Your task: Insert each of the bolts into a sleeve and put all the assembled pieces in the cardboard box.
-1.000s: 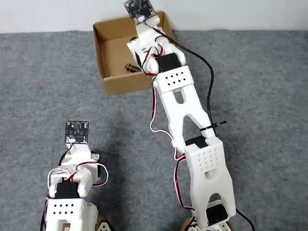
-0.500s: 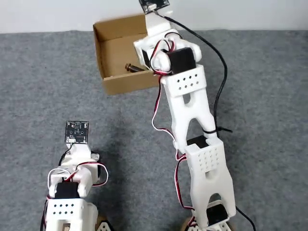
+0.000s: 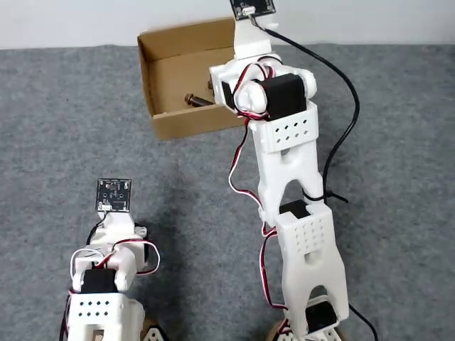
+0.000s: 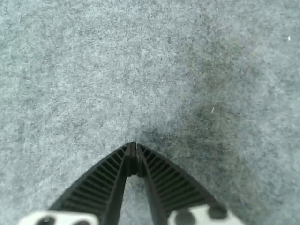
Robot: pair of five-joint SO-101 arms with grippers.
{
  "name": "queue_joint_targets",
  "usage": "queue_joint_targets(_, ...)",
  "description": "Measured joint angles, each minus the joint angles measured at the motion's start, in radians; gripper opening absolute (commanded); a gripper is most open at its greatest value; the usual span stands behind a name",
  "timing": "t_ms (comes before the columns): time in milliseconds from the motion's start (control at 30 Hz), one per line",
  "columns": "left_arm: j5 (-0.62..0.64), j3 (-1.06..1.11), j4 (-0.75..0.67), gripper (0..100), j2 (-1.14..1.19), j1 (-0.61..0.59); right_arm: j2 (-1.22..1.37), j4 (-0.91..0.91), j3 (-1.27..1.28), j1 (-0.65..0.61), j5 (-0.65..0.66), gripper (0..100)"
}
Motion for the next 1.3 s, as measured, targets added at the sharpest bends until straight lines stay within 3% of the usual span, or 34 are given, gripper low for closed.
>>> queue_joint_targets(433,0.000,0.000,0.000,0,0.000,0.000,-0.127,0.000,0.072,0.097,0.000,0.8)
queue_joint_targets(1000,0.000,0.000,0.000,0,0.000,0.000,-0.508,0.000,0.678,0.153,-0.137,0.8)
queue_joint_targets(1300,0.000,0.000,0.000,0,0.000,0.000,-0.802,0.000,1.003,0.153,-0.147,0.8)
